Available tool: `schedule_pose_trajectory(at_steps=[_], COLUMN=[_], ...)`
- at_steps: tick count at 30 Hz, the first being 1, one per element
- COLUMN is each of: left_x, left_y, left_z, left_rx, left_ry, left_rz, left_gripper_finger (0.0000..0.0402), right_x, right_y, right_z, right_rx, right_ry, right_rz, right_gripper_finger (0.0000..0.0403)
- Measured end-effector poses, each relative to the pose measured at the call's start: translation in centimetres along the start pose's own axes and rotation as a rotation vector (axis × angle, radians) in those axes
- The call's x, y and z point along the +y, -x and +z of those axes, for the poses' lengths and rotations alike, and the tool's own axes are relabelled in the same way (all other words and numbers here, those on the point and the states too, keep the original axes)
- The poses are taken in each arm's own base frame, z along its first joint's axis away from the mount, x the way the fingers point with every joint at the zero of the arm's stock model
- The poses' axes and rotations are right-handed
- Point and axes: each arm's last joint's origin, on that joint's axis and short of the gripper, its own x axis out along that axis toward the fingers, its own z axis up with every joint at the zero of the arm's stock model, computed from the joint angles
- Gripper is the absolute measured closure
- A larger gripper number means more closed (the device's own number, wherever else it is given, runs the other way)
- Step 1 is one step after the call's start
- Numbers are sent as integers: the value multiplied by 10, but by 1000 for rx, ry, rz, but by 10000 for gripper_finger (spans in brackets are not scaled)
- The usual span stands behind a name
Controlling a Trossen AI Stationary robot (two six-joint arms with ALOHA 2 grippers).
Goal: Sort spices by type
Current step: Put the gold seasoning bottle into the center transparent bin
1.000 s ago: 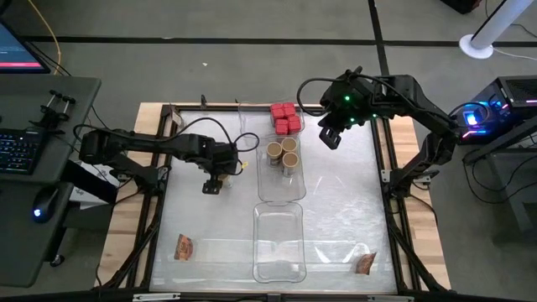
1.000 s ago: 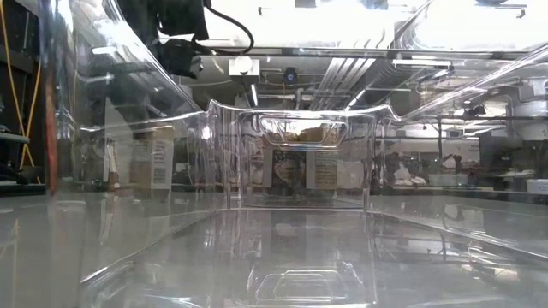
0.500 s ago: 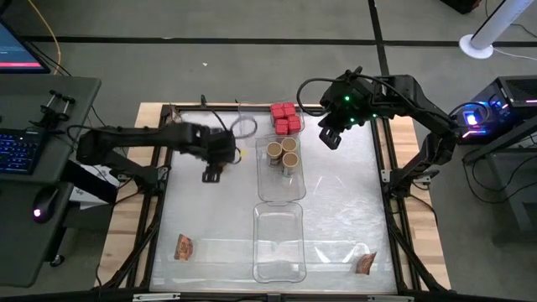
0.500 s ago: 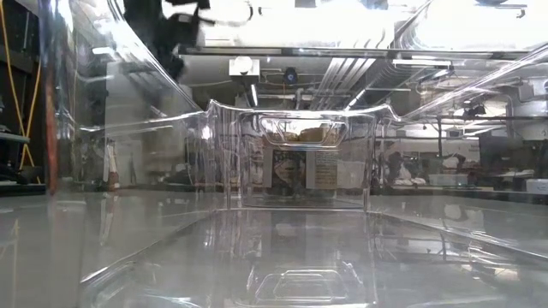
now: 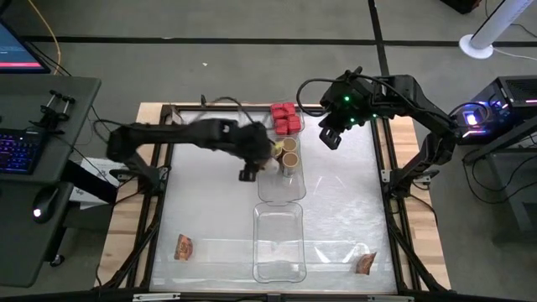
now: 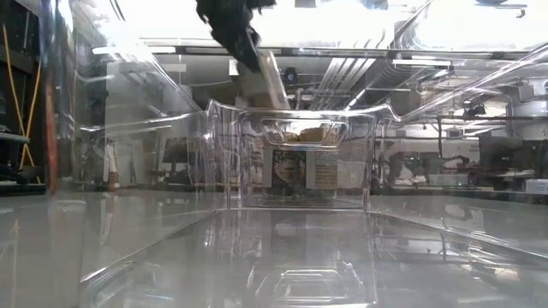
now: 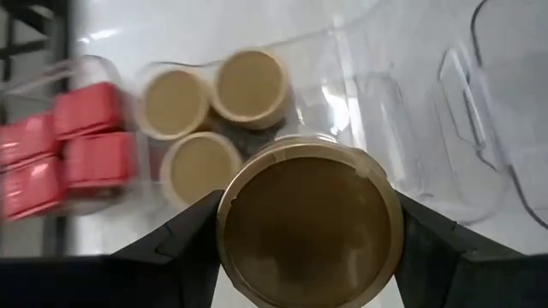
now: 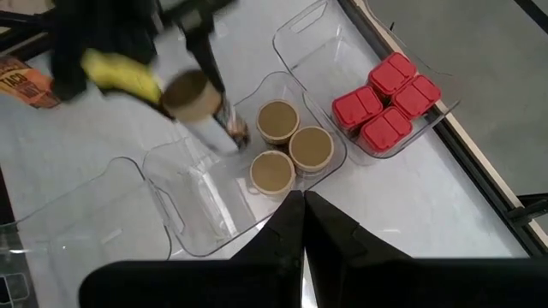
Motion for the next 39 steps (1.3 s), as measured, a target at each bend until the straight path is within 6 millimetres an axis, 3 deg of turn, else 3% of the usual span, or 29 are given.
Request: schedule_pose_trajectory(at_steps=[7,11,15,25,39], left_x=[-12,-7,0,1,-2], left_y=[-57,-79,-94,-94,-96], left_z=[2,-3,-1,4,3], left_rx=[131,184,161,108,100], left_ry=[-39,-37,-31,-26,-32], left_rz=[-18,-9,26,41,-32], left_gripper_finger=[165,161,129,111,108], right_x=[0,0,0,11,12], right_y=[0,0,0,1,1], right_z=[-3,-3,-3,-6,-6], right_rx=[31,32,32,37,30], right_ry=[-26,-39,-48,-13,-6], right_rz=[2,2,3,32,14], right_gripper_finger=[403,403,403,403,403])
